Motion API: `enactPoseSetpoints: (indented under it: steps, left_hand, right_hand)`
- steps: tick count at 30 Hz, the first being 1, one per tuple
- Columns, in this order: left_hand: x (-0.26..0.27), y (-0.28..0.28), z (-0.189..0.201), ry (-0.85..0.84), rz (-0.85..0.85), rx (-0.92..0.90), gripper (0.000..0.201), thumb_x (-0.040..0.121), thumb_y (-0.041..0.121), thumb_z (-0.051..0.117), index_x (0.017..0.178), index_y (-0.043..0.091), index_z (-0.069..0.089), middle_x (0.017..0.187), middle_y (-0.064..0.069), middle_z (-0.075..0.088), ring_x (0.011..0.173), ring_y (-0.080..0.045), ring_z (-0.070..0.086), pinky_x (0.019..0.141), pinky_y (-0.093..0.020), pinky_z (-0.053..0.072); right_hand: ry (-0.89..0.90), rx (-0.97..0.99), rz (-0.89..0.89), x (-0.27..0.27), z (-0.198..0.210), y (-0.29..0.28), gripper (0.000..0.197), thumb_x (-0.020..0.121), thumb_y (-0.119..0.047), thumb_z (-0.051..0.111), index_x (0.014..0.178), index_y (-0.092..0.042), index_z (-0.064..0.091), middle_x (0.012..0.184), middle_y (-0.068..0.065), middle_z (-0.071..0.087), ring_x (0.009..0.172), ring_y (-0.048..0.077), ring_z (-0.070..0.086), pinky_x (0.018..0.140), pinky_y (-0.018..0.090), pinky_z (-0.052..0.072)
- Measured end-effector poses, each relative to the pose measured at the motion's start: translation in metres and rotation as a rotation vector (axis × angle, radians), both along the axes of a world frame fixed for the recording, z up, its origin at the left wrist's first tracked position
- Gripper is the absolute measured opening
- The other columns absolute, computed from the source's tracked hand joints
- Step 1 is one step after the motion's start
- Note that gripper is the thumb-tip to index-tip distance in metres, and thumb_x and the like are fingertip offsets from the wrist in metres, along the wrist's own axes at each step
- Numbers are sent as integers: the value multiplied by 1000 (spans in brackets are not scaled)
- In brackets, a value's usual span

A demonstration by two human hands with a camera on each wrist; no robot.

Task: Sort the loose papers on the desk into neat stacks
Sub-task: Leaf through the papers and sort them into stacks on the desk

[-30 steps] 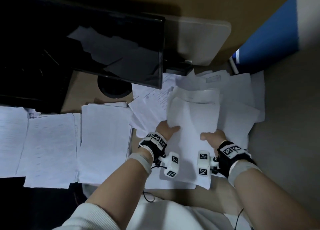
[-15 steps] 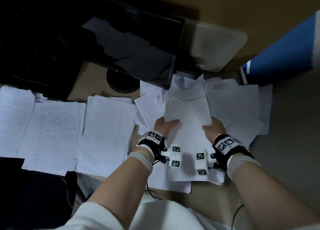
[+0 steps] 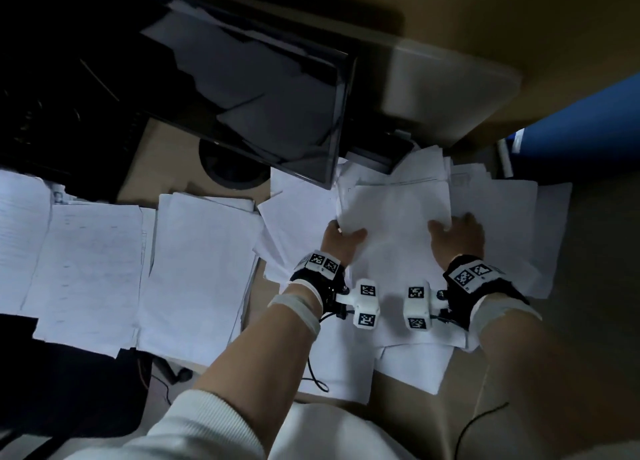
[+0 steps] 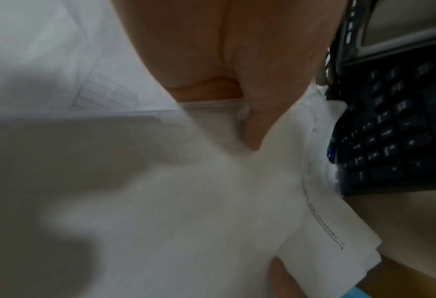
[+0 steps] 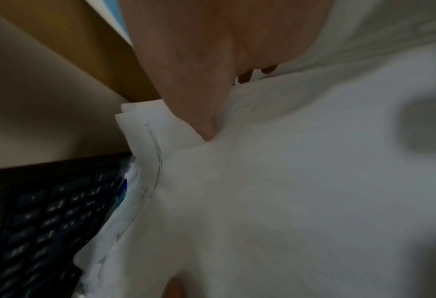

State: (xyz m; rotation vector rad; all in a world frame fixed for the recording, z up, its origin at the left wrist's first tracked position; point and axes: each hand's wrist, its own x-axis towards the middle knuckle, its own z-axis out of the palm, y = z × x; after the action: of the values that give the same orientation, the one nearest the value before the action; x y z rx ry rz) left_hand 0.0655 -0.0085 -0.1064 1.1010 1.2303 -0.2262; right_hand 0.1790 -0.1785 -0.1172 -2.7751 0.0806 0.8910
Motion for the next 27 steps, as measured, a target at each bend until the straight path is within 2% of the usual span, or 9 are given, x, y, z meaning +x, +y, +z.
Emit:
enactPoseSetpoints:
  steps: [2, 5, 8, 12, 16, 19, 21, 24, 27]
  left_hand:
    - [1, -1, 3, 39, -35, 70, 38, 82, 4, 72, 116, 1, 54, 113, -22, 65, 94, -29, 63, 90, -48, 56]
    - [-4, 7, 6, 58, -104, 140, 41, 85, -2, 62, 125, -2, 50, 113, -18, 64, 96, -29, 61, 81, -38, 53]
    - [-16, 15, 13, 51, -174, 164, 40, 84, -6, 57, 123, -2, 48, 105, -13, 60, 93, -28, 58, 71, -30, 46]
    - [-27, 27, 17, 39, 35, 66, 58, 85, 5, 69, 137, 2, 41, 120, -21, 63, 99, -34, 64, 87, -43, 57]
    - [-41, 35, 22, 83, -44, 83, 50, 85, 24, 74, 125, -2, 59, 112, -20, 70, 101, -37, 68, 93, -49, 56]
    - [-51, 37, 22, 58, -237, 165, 30, 88, 20, 67, 106, -4, 69, 93, -15, 71, 83, -30, 68, 73, -37, 57]
    - [-51, 42, 22, 20, -272, 235, 27, 91, 18, 67, 108, -4, 69, 91, -12, 67, 80, -24, 62, 61, -25, 48]
    - [-41, 53, 24, 16, -392, 286, 34, 92, 24, 68, 116, 0, 68, 103, -14, 69, 90, -27, 64, 75, -28, 48]
    - [-25, 62, 17, 97, -593, 348, 45, 93, 32, 65, 131, 9, 60, 128, -15, 61, 121, -34, 56, 99, -38, 46]
  right_hand:
    - [-44, -13, -30, -3, 5, -3, 60, 92, -47, 47, 129, -2, 60, 150, 18, 35, 140, 36, 29, 116, 50, 24]
    - [2, -40, -15, -9, 15, -4, 57, 91, -50, 54, 133, -12, 58, 156, 16, 30, 143, 34, 26, 116, 48, 22]
    - [-4, 64, -44, -25, 17, -4, 43, 85, -53, 60, 103, -16, 71, 119, 10, 65, 110, 33, 60, 96, 40, 45]
    - [127, 434, -368, -47, 27, 1, 31, 86, -26, 72, 108, -4, 68, 99, 8, 67, 91, 23, 63, 85, 34, 50]
    - [230, 476, -497, -71, 28, 5, 70, 60, -35, 86, 115, 0, 62, 104, 11, 71, 88, 25, 68, 82, 36, 56]
    - [398, 442, -481, -88, 38, 5, 41, 75, -28, 84, 102, -7, 61, 92, 7, 67, 76, 21, 63, 63, 22, 52]
    - [460, 345, -462, -96, 45, 4, 41, 82, -36, 79, 95, -9, 52, 74, 2, 52, 61, 18, 50, 43, 22, 41]
    - [436, 338, -494, -100, 31, 8, 62, 76, -43, 82, 113, -1, 56, 87, 7, 61, 66, 21, 50, 55, 26, 41]
    - [372, 324, -546, -100, 19, 16, 86, 78, -40, 81, 140, 4, 42, 104, 15, 60, 72, 20, 50, 62, 27, 41]
